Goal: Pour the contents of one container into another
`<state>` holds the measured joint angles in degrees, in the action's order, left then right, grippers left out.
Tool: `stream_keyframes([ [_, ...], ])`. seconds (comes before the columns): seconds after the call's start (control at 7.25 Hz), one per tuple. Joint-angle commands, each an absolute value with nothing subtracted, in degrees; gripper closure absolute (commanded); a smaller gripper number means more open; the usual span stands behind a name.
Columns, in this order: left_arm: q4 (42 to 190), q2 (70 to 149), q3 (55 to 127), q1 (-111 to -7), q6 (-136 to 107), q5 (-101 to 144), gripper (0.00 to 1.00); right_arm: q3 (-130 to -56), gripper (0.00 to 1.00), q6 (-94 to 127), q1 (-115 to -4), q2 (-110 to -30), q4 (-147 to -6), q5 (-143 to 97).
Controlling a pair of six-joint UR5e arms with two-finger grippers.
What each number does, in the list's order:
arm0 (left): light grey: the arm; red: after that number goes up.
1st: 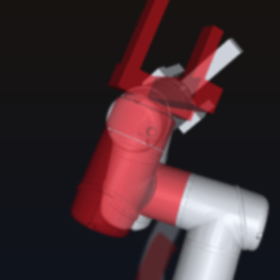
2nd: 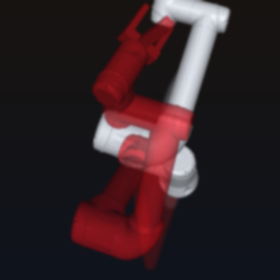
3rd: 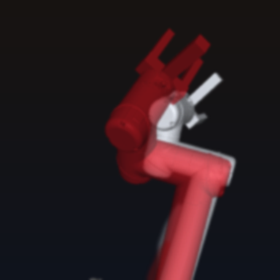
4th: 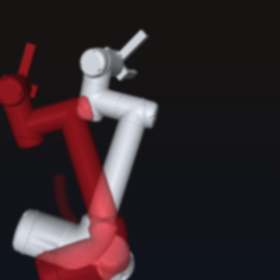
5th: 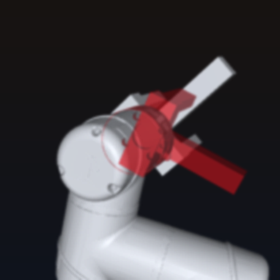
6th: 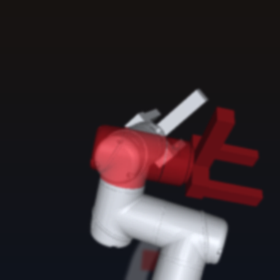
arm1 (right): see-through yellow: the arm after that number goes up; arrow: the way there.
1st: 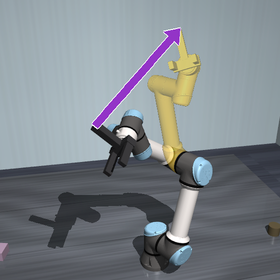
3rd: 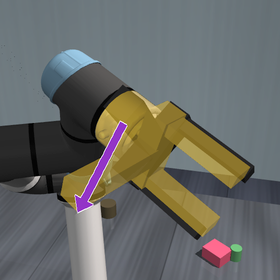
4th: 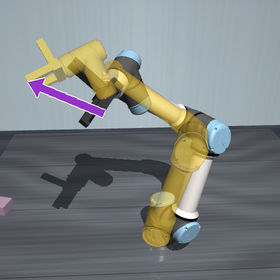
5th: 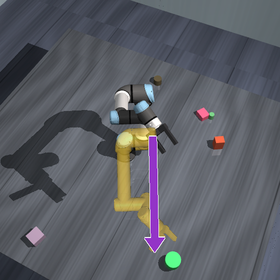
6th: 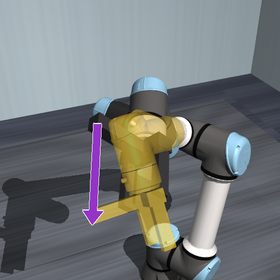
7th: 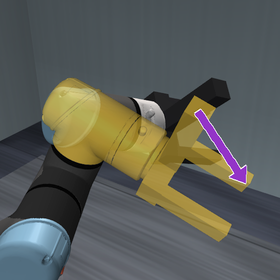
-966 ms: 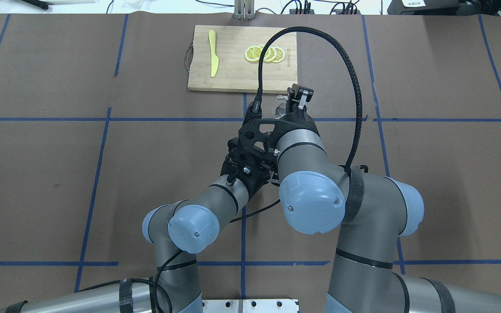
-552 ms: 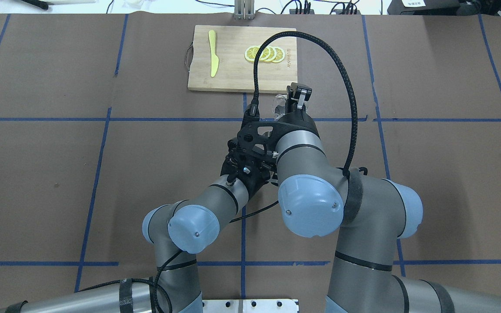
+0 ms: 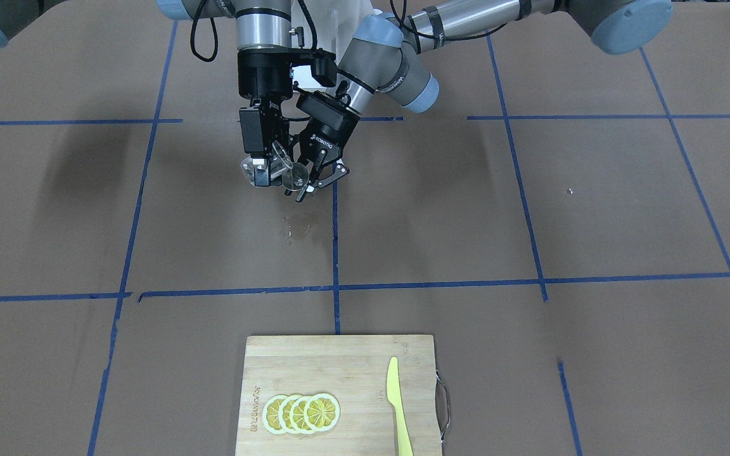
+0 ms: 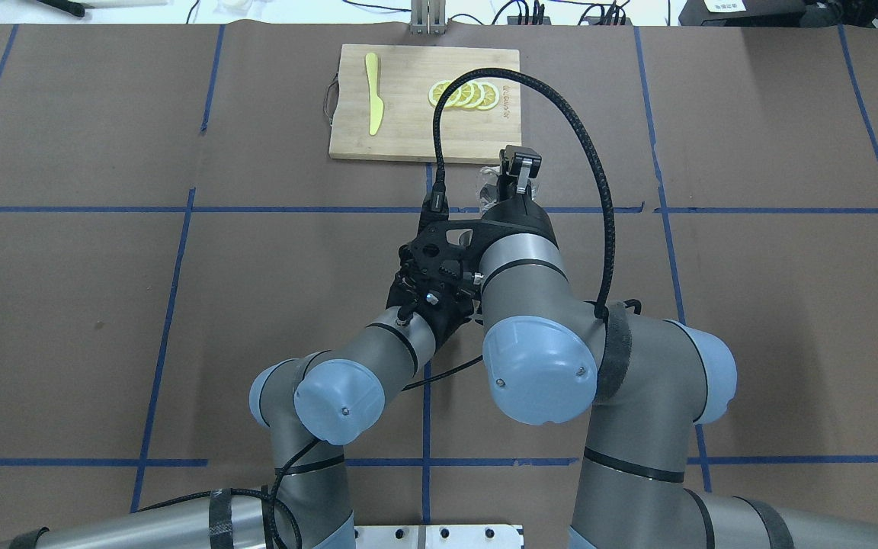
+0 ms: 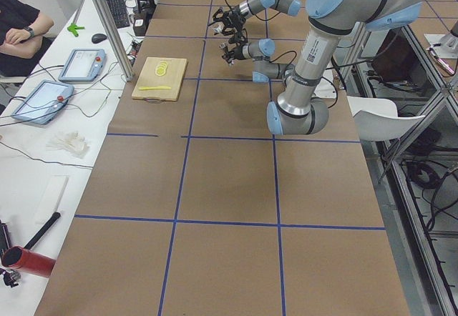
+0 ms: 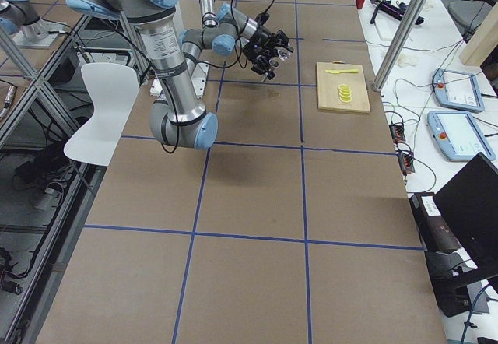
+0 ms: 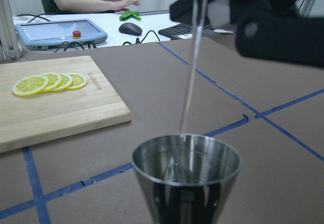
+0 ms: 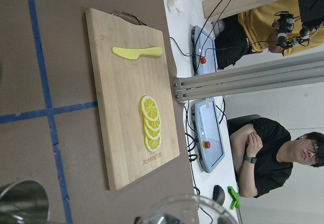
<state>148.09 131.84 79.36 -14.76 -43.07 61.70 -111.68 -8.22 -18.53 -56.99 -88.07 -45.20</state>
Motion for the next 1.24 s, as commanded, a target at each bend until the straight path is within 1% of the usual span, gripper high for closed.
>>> stream_keyframes([
  [0.0,148.1,131.8,79.4,-14.8,-43.1,61.7,1.0,-111.4,1.0,-9.7,-17.8,-57.0,-88.2,-42.7],
  [1.1,148.1,131.8,79.4,-14.8,-43.1,61.7,1.0,-111.4,1.0,-12.9,-16.3,-57.0,-89.1,-37.4],
])
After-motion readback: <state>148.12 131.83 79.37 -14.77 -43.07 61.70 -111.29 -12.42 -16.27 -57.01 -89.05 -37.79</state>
